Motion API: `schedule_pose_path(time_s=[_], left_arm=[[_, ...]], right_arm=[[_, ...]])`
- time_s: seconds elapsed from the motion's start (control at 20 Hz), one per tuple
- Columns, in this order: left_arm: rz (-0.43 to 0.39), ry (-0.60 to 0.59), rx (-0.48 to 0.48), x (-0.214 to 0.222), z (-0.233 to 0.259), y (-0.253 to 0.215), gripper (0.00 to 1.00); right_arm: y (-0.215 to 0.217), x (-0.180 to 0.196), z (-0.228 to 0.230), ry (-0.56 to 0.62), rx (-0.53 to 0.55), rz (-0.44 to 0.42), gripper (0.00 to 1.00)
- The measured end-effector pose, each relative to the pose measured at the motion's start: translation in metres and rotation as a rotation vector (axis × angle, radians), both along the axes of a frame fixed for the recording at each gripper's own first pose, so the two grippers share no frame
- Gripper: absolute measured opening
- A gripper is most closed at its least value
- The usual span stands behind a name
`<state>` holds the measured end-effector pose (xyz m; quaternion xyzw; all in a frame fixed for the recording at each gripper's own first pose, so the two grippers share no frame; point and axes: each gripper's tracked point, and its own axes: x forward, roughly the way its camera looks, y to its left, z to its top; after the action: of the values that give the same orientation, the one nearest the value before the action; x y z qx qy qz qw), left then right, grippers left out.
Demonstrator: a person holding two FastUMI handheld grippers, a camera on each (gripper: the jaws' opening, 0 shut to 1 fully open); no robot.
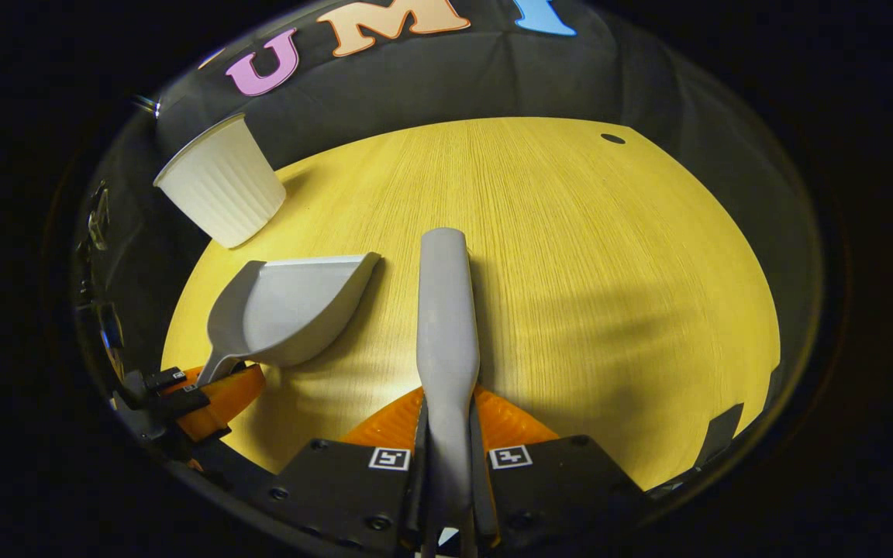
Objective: Pick up the small broom and dustpan from the desktop, sweep the trash into the dustpan with the broom, and then empty the trash into the garbage bin.
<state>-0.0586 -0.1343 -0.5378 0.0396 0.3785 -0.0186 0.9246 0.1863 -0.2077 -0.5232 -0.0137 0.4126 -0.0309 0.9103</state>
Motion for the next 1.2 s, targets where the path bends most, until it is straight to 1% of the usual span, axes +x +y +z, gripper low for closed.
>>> schedule_pose_path(time_s=[0.1, 0.15, 0.2, 0.25, 0.3, 0.35, 0.45, 0.5, 0.55, 0.6, 0.65, 0.7, 0.8, 0.95, 1.1, 1.2], left_arm=[[0.005, 0.015, 0.024, -0.003, -0.008, 0.005, 0.30], [0.002, 0.012, 0.021, -0.004, -0.012, 0.004, 0.33], [0.007, 0.008, 0.021, -0.005, -0.013, 0.004, 0.34], [0.006, 0.000, 0.018, -0.006, -0.011, 0.002, 0.38], [0.005, -0.006, 0.012, -0.006, -0.012, 0.000, 0.45], [0.005, -0.004, 0.011, -0.009, -0.013, -0.001, 0.67], [0.021, -0.005, 0.030, -0.015, -0.010, 0.002, 0.77], [0.029, -0.007, 0.029, -0.017, -0.009, 0.002, 0.77], [0.041, -0.014, 0.022, -0.018, -0.009, 0.003, 0.78], [0.053, -0.023, 0.014, -0.019, -0.007, 0.005, 0.81], [0.064, -0.042, 0.007, -0.020, -0.003, 0.006, 0.85], [0.067, -0.067, -0.001, -0.022, 0.004, 0.006, 0.87], [0.064, -0.131, -0.006, -0.026, 0.029, 0.004, 0.87], [0.079, -0.229, -0.004, -0.033, 0.073, 0.002, 0.87], [0.089, -0.383, -0.021, -0.033, 0.142, 0.000, 0.87], [0.097, -0.507, -0.034, -0.033, 0.199, -0.001, 0.86]], right_arm=[[0.000, -0.003, -0.007, 0.027, 0.004, -0.004, 0.22], [0.001, -0.006, -0.009, 0.034, 0.009, -0.001, 0.21], [0.003, -0.008, -0.009, 0.036, 0.016, 0.007, 0.24], [0.007, -0.010, -0.012, 0.046, 0.024, 0.017, 0.28], [0.010, -0.014, -0.015, 0.062, 0.030, 0.033, 0.35], [0.014, -0.013, -0.014, 0.058, 0.031, 0.041, 0.52], [0.014, -0.013, -0.013, 0.053, 0.041, 0.046, 0.66], [0.016, -0.013, -0.012, 0.051, 0.043, 0.049, 0.68], [0.017, -0.015, -0.011, 0.046, 0.039, 0.052, 0.86], [0.017, -0.015, -0.009, 0.036, 0.037, 0.054, 0.87], [0.016, -0.016, -0.007, 0.022, 0.037, 0.054, 0.93], [0.016, -0.017, 0.002, -0.004, 0.044, 0.054, 0.93], [0.019, -0.016, 0.025, -0.071, 0.080, 0.054, 0.94], [0.029, -0.024, 0.080, -0.198, 0.155, 0.049, 0.93], [0.040, -0.031, 0.152, -0.379, 0.195, 0.061, 0.93], [0.049, -0.040, 0.203, -0.509, 0.199, 0.077, 0.93]])
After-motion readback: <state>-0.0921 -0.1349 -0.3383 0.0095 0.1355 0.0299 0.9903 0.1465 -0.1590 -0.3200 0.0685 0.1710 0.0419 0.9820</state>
